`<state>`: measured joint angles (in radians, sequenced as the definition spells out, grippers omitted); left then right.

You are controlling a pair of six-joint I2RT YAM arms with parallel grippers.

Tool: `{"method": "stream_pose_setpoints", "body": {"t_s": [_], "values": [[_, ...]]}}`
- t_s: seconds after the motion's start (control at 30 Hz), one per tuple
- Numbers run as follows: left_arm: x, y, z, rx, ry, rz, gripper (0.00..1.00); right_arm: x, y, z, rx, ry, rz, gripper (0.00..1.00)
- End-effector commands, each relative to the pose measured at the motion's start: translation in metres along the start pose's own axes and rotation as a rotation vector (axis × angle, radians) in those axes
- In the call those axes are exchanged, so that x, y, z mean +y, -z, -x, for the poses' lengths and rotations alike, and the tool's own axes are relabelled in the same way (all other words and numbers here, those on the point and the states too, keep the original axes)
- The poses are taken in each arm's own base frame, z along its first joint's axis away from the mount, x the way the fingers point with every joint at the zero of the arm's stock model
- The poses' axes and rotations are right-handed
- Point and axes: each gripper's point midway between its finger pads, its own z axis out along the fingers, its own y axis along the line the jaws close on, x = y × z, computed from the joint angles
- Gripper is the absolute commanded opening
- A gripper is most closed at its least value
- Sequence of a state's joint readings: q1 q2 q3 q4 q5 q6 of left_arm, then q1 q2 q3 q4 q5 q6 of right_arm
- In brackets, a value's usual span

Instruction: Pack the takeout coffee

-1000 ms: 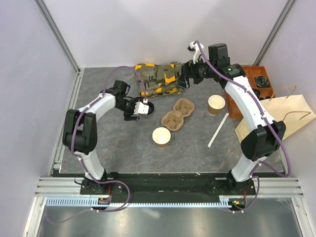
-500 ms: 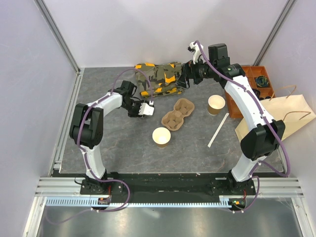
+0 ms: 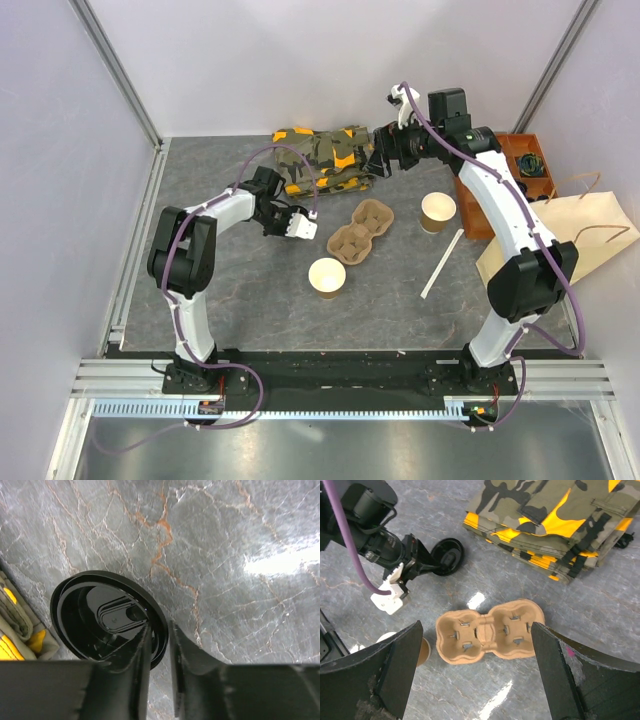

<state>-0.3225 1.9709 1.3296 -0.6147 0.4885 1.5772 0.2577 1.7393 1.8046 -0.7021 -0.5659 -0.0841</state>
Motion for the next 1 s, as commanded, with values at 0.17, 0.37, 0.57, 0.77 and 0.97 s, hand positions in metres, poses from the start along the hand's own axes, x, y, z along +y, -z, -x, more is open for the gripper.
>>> {"method": "stream_pose_setpoints", "body": {"t_s": [0.17,0.37,0.57,0.77,0.97], "values": [[0.016,0.045,0.052,-0.149,0.1,0.072,0.03,-0.016,0.023,0.018,-0.008,0.102,-0.078,0.98],[0.005,0.152,0.176,-0.552,0.364,0.009,0.02,0.007,0.046,0.025,-0.059,0.261,-0.017,0.98],[-0.032,0.22,0.253,-0.849,0.551,-0.151,0.02,0.04,0.08,0.015,-0.147,0.391,0.032,0.98],[-0.069,0.265,0.298,-1.023,0.669,-0.429,0.02,0.089,0.126,0.034,-0.343,0.573,0.082,0.98],[-0.096,0.279,0.315,-1.019,0.749,-0.581,0.02,0.128,0.148,0.026,-0.443,0.726,0.087,0.98]]}}
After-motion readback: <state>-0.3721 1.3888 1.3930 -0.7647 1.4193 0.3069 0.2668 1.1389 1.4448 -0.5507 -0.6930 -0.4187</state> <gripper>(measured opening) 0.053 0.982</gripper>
